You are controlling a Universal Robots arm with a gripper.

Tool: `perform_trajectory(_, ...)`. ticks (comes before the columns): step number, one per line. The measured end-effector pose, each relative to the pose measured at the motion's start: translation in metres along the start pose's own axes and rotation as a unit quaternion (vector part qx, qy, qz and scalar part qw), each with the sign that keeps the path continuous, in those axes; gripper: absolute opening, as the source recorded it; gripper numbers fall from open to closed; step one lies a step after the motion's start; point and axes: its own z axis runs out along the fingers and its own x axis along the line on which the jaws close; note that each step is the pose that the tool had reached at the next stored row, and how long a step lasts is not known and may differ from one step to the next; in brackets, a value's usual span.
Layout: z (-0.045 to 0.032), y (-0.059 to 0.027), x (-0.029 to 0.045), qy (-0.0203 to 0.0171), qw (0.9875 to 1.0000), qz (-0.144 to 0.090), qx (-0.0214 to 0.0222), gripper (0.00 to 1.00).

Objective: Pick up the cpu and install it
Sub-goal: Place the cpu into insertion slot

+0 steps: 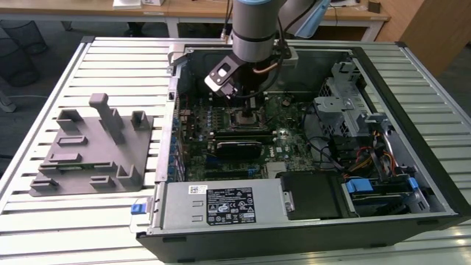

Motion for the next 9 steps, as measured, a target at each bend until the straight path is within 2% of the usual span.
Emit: perform_trajectory(9, -0.0067, 0.0002, 0.0001, -0.0001, 1.0000, 0.000, 0.0005, 0.11)
